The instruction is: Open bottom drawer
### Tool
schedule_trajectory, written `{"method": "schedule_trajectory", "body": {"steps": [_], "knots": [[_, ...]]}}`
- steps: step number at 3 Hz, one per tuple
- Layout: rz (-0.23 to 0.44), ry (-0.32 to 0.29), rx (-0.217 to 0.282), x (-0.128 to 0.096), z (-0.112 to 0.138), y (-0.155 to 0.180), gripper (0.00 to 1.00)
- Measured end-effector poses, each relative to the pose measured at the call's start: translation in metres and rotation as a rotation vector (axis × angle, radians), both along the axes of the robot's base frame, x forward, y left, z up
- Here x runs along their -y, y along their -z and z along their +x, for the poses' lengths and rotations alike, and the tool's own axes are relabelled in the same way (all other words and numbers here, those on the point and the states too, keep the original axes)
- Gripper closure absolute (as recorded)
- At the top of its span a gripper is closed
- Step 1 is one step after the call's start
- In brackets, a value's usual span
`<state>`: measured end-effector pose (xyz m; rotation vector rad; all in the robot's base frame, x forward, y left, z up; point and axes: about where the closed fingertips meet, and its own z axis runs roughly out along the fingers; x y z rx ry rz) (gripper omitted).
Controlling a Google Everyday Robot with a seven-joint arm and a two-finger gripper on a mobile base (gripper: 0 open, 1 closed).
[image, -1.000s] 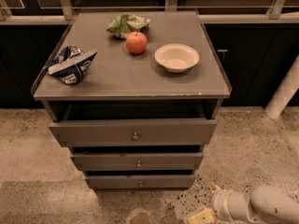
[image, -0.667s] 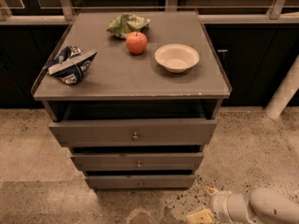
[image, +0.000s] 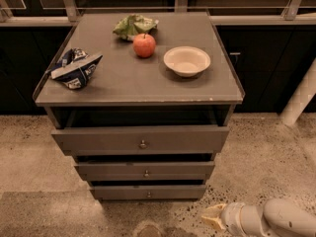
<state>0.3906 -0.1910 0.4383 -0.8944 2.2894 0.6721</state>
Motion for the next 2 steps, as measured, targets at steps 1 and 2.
{"method": "schedule_trajectory", "body": {"steps": [1, 2], "knots": [[0.000, 0.000, 0.000, 0.000, 0.000, 0.000, 0.88], [0.013, 0.030, 0.047, -0.004, 0.008, 0.015, 1.00]]}}
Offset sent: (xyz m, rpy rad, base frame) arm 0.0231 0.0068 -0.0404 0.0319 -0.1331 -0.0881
